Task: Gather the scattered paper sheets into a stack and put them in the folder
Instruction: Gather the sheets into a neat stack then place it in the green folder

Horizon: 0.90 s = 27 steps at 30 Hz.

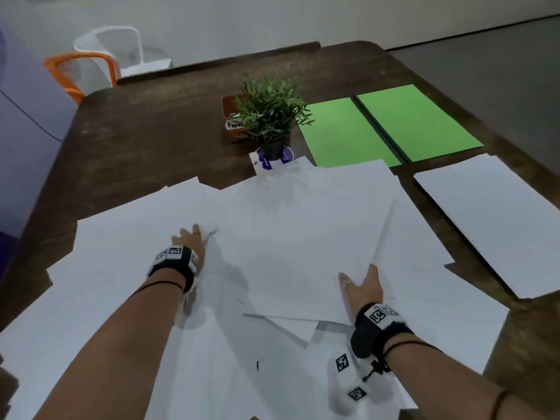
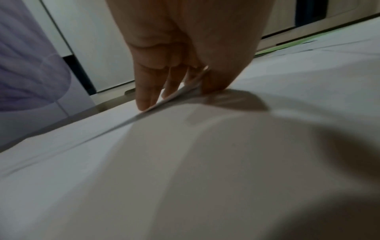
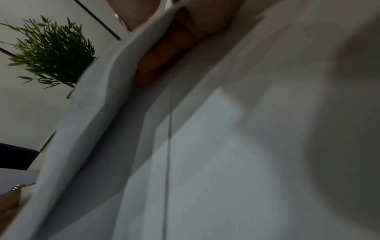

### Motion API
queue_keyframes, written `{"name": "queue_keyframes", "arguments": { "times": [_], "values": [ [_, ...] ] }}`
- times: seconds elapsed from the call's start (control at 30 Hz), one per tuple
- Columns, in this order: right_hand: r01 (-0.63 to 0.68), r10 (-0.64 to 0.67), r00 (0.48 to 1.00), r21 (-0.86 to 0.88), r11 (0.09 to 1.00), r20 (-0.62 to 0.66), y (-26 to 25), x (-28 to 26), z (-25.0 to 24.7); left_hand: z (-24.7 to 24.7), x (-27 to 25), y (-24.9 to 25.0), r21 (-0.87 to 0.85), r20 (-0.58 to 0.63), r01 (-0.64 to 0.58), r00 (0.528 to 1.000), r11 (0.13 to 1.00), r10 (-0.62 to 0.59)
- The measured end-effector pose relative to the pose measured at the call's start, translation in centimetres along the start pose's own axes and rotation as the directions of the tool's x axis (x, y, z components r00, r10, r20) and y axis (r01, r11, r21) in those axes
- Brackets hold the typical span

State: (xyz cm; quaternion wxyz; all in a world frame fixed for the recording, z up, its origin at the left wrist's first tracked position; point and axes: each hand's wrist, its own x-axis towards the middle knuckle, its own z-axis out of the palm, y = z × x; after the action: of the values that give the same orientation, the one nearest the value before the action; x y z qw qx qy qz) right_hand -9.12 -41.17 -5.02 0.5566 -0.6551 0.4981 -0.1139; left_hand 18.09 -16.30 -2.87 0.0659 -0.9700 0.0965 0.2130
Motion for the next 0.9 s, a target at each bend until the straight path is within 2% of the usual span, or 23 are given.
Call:
{"name": "queue_keyframes", "arguments": {
  "times": [0.13, 0.27, 0.37, 0.5, 0.57, 0.6, 0.63, 0.67, 0.7, 0.73, 0.77, 0.8, 0.83, 0.87, 0.9],
  "values": [
    [-0.011, 0.011, 1.0, -0.015, 1.0, -0.021, 0.5, 0.4, 0.2, -1.0, -0.3, -0.3, 0.009, 0.055, -0.023, 0.998, 1.0, 0.023],
    [-0.027, 0.027, 1.0, -0.005, 1.0, 0.0, 0.5, 0.6, 0.3, -2.7, -1.8, -0.3, 0.101, -0.083, -0.112, 0.989, 0.989, 0.12],
    [-0.045, 0.045, 0.997, -0.008, 0.999, 0.065, 0.2, 0.9, 0.0, -3.3, -4.2, 2.0, 0.002, -0.171, -0.165, 0.972, 0.986, 0.163],
    [-0.022, 0.023, 0.987, -0.009, 1.0, 0.159, 0.0, 0.4, -1.2, -3.3, -9.9, 7.7, -0.194, -0.265, -0.342, 0.921, 0.919, 0.287],
    [0.018, -0.007, 0.977, -0.048, 0.999, 0.213, -0.2, -0.1, -2.1, -2.7, -13.0, 10.8, -0.416, -0.277, -0.39, 0.915, 0.822, 0.294],
    [0.045, -0.025, 0.968, -0.072, 0.996, 0.248, -0.4, -0.3, -2.6, -2.3, -14.3, 12.2, -0.573, -0.221, -0.383, 0.924, 0.724, 0.313],
    [0.065, -0.039, 0.96, -0.084, 0.994, 0.278, -0.5, -0.5, -3.1, -2.0, -15.4, 13.6, -0.739, -0.116, -0.334, 0.918, 0.585, 0.379],
    [0.069, -0.047, 0.955, -0.066, 0.995, 0.293, -0.7, -0.7, -3.5, -1.7, -16.2, 14.6, -0.859, 0.005, -0.24, 0.88, 0.452, 0.476],
    [0.062, -0.05, 0.952, -0.029, 0.998, 0.302, -1.0, -0.9, -3.9, -1.4, -16.6, 15.2, -0.912, 0.101, -0.144, 0.829, 0.385, 0.55],
    [0.028, -0.04, 0.951, 0.044, 0.999, 0.307, -1.3, -1.0, -4.3, -1.0, -16.4, 15.3, -0.916, 0.13, -0.129, 0.801, 0.38, 0.585],
    [-0.028, -0.013, 0.951, 0.129, 0.991, 0.308, -1.5, -1.1, -4.5, -0.5, -15.7, 15.0, -0.883, 0.093, -0.198, 0.815, 0.425, 0.573],
    [-0.097, 0.03, 0.95, 0.204, 0.974, 0.31, -1.8, -1.1, -4.7, 0.0, -14.8, 14.2, -0.783, 0.032, -0.295, 0.86, 0.547, 0.509],
    [-0.16, 0.07, 0.945, 0.265, 0.951, 0.318, -2.0, -1.1, -4.8, 0.8, -13.8, 13.3, -0.611, -0.019, -0.345, 0.906, 0.712, 0.423],
    [-0.183, 0.091, 0.941, 0.264, 0.947, 0.325, -2.0, -0.9, -4.7, 1.7, -13.0, 12.2, -0.418, -0.021, -0.306, 0.945, 0.856, 0.328],
    [-0.162, 0.085, 0.943, 0.222, 0.961, 0.321, -1.8, -0.6, -4.5, 2.4, -12.6, 11.1, -0.276, 0.012, -0.223, 0.972, 0.935, 0.236]
  ]
}}
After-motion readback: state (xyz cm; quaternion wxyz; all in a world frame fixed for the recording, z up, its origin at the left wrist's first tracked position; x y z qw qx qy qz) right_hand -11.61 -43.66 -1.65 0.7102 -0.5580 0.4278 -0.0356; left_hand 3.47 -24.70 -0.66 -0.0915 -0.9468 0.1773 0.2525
